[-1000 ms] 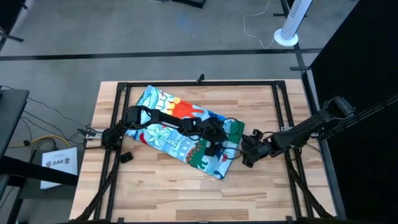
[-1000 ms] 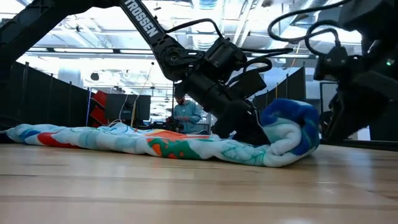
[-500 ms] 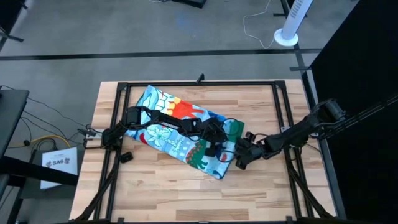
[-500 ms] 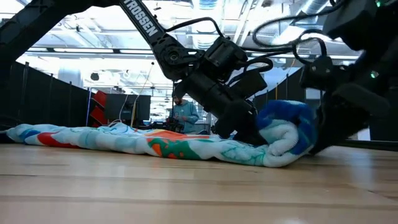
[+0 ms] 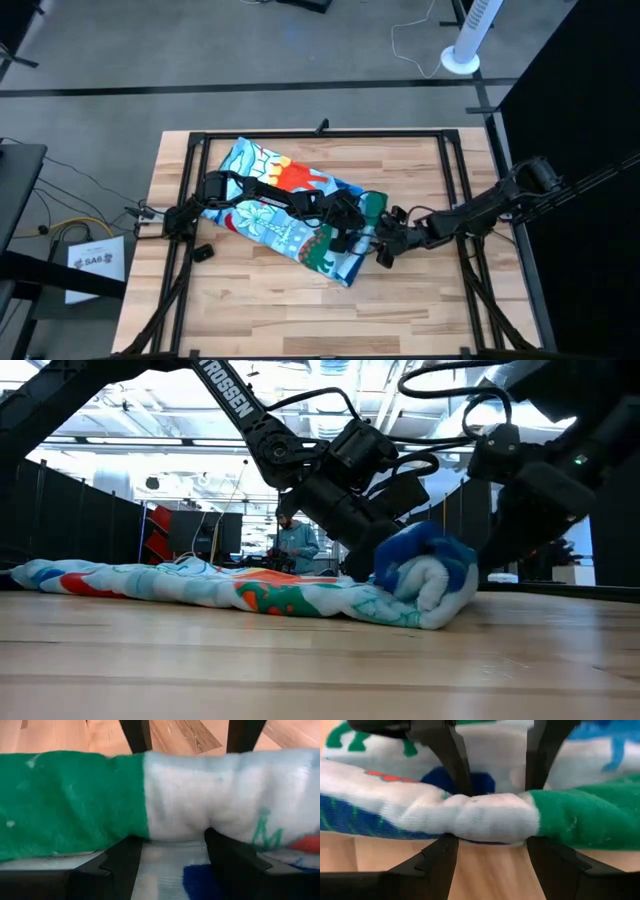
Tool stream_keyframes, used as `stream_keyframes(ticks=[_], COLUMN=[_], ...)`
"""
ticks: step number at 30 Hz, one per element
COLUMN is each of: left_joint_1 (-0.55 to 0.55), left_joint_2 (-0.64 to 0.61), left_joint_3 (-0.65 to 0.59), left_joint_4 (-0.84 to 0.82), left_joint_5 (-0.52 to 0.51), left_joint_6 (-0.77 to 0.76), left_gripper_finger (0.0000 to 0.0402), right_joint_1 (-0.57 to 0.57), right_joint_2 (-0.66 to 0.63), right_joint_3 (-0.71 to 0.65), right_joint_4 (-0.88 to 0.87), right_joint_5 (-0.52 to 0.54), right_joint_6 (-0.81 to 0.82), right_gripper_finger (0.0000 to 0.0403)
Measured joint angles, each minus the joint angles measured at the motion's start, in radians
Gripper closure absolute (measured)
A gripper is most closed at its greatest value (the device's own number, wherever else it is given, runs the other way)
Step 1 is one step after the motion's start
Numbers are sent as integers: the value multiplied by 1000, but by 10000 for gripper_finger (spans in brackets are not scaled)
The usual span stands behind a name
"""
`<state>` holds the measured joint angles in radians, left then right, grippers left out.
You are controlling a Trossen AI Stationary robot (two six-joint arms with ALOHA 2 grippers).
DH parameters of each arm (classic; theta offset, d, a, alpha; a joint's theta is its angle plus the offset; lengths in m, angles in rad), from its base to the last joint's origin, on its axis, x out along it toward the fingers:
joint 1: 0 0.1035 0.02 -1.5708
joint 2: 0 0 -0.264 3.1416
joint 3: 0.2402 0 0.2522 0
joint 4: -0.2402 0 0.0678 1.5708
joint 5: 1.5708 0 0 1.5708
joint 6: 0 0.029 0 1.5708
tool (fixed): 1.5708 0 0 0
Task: Roll towel
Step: Roll the multicolor dinosaur print towel
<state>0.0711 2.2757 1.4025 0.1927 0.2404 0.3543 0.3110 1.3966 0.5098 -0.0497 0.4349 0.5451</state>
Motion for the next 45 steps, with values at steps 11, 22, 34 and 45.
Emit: stream_keyframes(ticks=[11,22,34,45], left_joint_1=[0,0,0,-8], left_joint_2=[0,-2,3,-13], left_joint_3=[2,119,284,287], left_joint_4=[-18,-281,-624,-670], left_joint_5=[-5,-37,-130,-188], left_joint_6=[-6,10,56,36], left_gripper_finger=[189,189,189,189], right_joint_1=[-71,-121,-126,-132], right_joint_2=[18,64,99,99], right_joint_3=[0,1,0,-2], right_joint_4=[117,184,227,254], right_joint_5=[-2,7,23,43], right_joint_6=[-132,-171,-211,-282], right_gripper_finger=[177,177,177,178])
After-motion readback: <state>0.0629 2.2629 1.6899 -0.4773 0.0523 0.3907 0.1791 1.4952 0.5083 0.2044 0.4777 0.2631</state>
